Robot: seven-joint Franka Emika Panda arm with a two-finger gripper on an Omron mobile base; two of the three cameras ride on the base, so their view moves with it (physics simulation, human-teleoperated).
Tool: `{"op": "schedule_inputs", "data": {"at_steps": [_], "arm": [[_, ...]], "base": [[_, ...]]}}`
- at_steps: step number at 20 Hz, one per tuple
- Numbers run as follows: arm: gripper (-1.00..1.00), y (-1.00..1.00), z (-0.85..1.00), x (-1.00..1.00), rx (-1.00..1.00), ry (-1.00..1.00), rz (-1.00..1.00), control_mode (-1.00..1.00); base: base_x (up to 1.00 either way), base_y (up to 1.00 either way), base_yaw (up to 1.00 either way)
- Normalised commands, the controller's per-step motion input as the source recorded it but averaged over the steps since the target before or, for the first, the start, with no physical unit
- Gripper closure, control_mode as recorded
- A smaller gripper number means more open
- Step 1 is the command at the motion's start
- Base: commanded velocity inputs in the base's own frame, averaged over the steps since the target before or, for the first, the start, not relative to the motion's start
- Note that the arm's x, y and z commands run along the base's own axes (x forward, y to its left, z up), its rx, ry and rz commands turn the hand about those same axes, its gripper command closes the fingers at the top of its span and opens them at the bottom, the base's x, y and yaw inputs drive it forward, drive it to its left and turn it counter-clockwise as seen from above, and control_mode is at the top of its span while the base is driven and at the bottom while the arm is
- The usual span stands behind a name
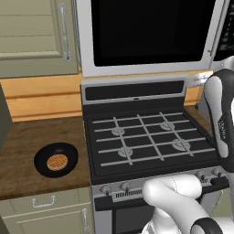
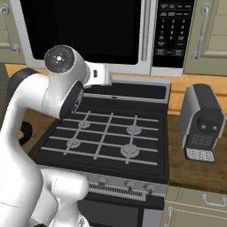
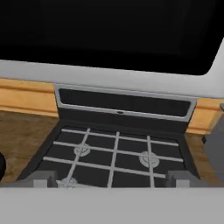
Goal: Open the microwave, place the bowl with waffle inside the microwave, then close the microwave door and turn it on.
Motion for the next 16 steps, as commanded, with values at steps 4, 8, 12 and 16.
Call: {"op": "schedule_inputs", "data": {"at_steps": [4,8,12,16], "arm": [[-1.00,-0.99,0.69,0.14,0.19,-0.53,-0.10,-1.00],[-1.00,-0.87,0.28,0.29,0.26,-0.21,-0.16,-1.00],[-1.00,-0.43,0.00,0.15,0.14,0.01,-0.07,-1.00],[-1.00,-0.07,0.00,0.14,0.10,0.00,0.00,-1.00]], "base": [[0.00,0.00,0.00],[0.00,0.00,0.00],[0.00,0.00,0.00],[0.00,0.00,0.00]]}}
